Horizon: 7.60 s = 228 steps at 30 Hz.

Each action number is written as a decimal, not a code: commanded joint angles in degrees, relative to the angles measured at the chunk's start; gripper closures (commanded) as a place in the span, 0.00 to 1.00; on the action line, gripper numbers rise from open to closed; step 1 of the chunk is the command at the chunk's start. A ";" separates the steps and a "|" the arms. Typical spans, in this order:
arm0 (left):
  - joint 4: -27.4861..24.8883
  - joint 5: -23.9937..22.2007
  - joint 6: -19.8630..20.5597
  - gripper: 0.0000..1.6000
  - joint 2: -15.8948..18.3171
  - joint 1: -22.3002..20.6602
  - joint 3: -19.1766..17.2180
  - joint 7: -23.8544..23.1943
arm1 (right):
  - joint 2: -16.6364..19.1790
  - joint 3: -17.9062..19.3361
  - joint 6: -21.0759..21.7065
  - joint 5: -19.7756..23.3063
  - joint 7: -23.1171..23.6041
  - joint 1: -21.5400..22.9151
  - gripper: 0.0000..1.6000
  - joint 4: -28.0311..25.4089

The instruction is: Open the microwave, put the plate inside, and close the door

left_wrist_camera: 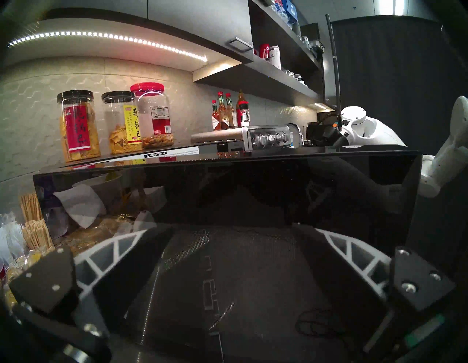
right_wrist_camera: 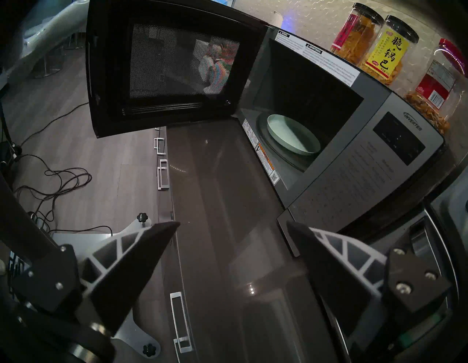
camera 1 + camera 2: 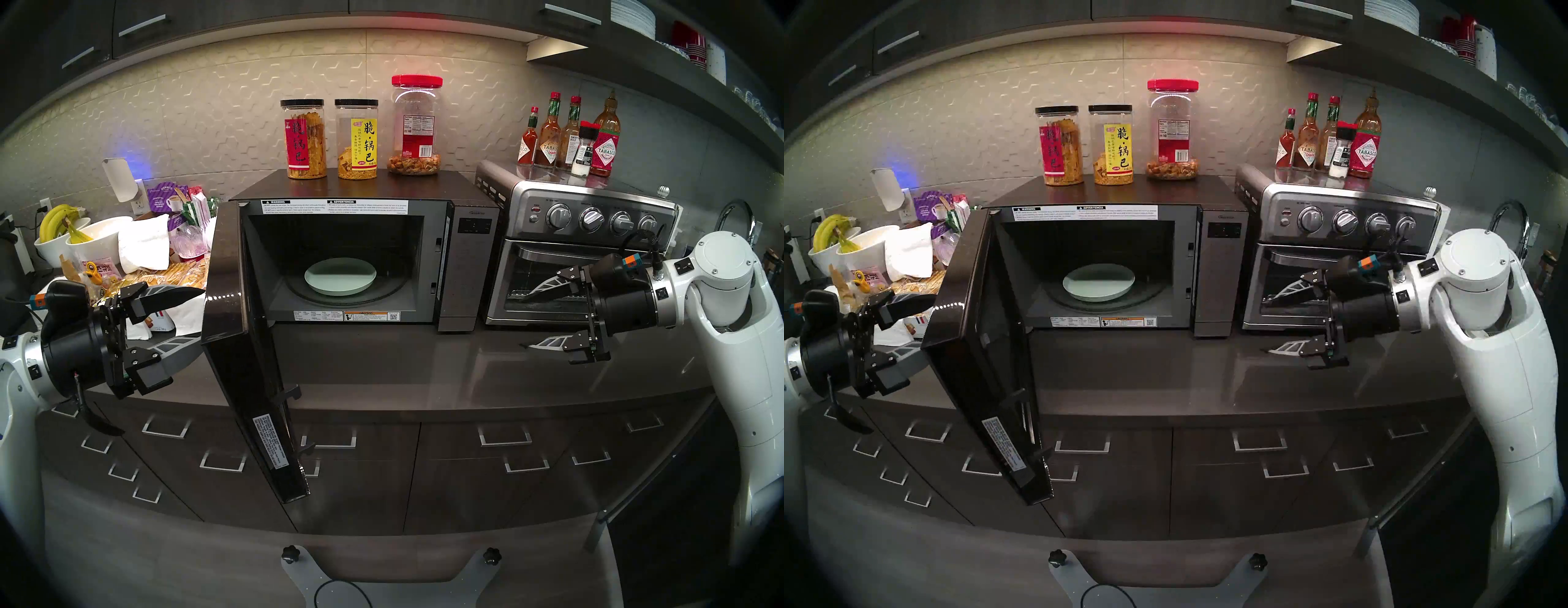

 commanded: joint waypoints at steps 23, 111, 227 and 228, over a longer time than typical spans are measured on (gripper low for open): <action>9.32 -0.66 -2.12 0.00 7.64 -18.87 23.03 11.77 | 0.01 0.20 -0.13 0.43 0.21 0.66 0.00 -0.03; 17.92 19.85 -2.03 0.00 -12.39 -40.27 50.45 57.78 | 0.10 0.12 -0.17 0.57 0.20 0.72 0.00 0.03; -9.06 24.66 -24.67 0.00 -35.18 12.52 2.91 10.09 | 0.16 0.13 -0.16 0.59 0.11 0.65 0.00 -0.02; -8.79 24.67 -25.68 0.00 -35.56 12.37 2.84 9.65 | 0.16 0.12 -0.16 0.60 0.11 0.65 0.00 -0.02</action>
